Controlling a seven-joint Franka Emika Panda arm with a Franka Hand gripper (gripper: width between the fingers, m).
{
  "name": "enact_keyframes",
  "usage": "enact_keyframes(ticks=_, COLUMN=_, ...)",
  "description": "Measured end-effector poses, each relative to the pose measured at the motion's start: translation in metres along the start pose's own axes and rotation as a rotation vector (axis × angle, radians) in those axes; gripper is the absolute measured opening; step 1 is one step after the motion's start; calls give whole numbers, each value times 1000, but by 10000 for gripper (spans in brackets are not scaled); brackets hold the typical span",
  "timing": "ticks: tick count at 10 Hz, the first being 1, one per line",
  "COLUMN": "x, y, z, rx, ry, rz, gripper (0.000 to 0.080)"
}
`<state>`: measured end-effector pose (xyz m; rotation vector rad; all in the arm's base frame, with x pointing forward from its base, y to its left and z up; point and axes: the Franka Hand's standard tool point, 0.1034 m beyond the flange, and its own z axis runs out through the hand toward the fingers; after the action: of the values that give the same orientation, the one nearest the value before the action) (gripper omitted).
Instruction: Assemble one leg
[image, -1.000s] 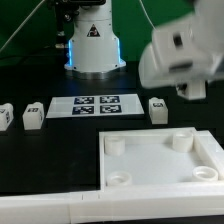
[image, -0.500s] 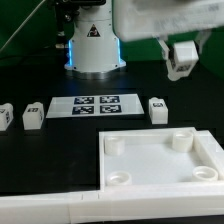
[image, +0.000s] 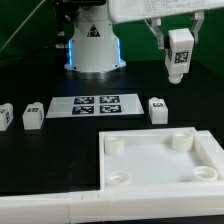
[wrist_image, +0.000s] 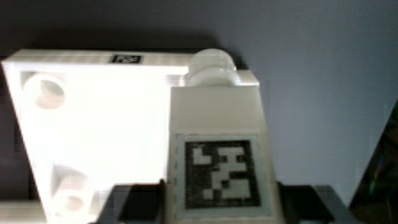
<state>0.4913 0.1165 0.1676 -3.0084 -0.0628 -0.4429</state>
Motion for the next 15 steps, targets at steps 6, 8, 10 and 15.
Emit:
enact_keyframes(ticks=6, x=51, y=13, z=9, rx=-10, ry=261, rz=-88, gripper=293)
enact_keyframes(ticks=8, x=85, y=7, z=16, rx=-12, ry=277, rz=-94, gripper=294)
enact_keyframes(ticks=10, x=88, y=7, z=19, rx=-13, ry=273, rz=-94, gripper=293)
enact_keyframes(ticks=15, x=87, y=10, z=29, rx=-17, ry=265, rz=-97, gripper=293)
